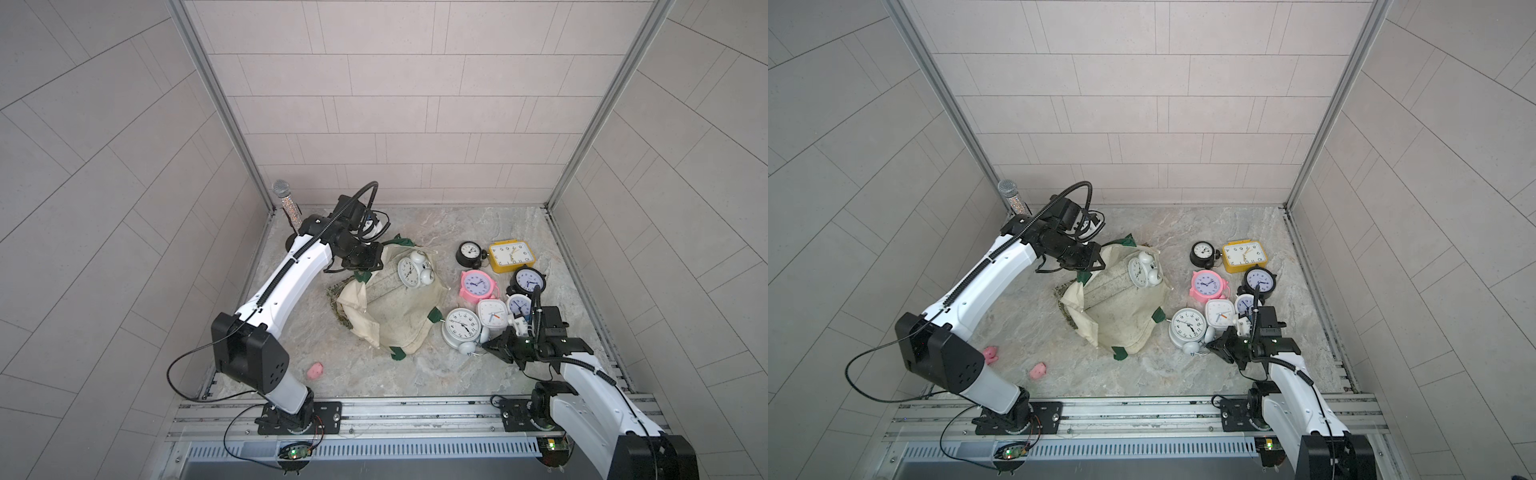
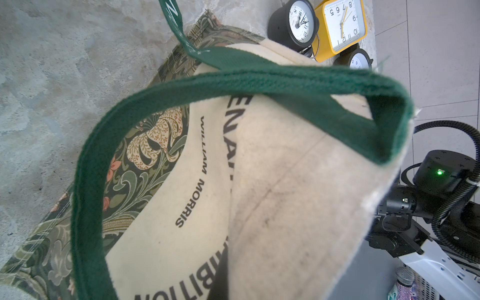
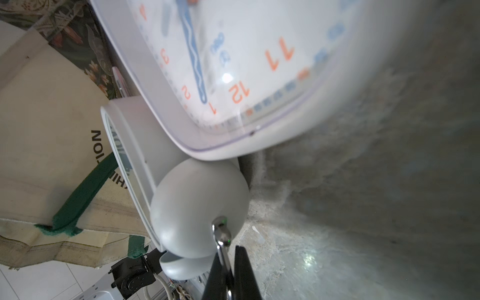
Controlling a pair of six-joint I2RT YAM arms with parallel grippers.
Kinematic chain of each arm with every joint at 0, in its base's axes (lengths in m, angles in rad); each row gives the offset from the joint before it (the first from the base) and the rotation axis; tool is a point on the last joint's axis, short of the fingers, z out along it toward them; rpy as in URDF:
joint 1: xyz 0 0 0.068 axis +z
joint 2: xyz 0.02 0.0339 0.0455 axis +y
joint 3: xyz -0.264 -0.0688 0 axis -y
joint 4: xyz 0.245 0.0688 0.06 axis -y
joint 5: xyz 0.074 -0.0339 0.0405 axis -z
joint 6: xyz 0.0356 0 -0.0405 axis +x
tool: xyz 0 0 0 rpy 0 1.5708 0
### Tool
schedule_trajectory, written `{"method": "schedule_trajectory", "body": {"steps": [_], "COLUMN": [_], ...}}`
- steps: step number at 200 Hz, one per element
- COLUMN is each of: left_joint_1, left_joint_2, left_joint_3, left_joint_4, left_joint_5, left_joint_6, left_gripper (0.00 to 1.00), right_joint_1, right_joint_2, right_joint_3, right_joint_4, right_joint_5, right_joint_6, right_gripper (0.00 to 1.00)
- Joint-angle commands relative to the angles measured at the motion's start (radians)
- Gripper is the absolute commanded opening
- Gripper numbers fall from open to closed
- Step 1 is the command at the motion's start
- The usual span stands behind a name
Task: Take the alarm clock out of the canvas bag
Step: Place the alarm at the center of the board.
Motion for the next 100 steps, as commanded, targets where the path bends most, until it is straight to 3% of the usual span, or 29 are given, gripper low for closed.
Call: {"method": "schedule_trajectory", "body": {"steps": [1, 22, 27, 56, 100], "left_joint_1": [-0.003, -0.003, -0.002, -0.003, -0.002], "left_joint_2": [0.014, 0.013, 0.013, 0.012, 0.006], "left_joint_3": [0.010, 0.008, 0.008, 0.005, 0.005], "left_joint_4": [-0.028, -0.028, -0.028, -0.028, -0.028], "left_joint_5": [0.000, -0.003, -0.004, -0.001, -0.004], "left_joint_6": [0.012, 0.013, 0.013, 0.013, 0.013], "left_gripper": [0.00, 0.00, 0.00, 0.00, 0.00], "right_joint_1": [-0.011, -0.012, -0.012, -0.013, -0.014], "right_joint_2": [-0.001, -0.011, -0.012, -0.023, -0.067], "right_joint_3": [0.019, 0.022, 0.022, 0.022, 0.062], "right_joint_4": [0.016, 0.022, 0.023, 0.024, 0.008], "right_joint_5": [0.074, 0.090, 0.092, 0.096, 0.078], "right_joint_6": [-0.004, 0.003, 0.004, 0.008, 0.002], "right_gripper": [0.05, 0.12, 0.20, 0.34, 0.42]}}
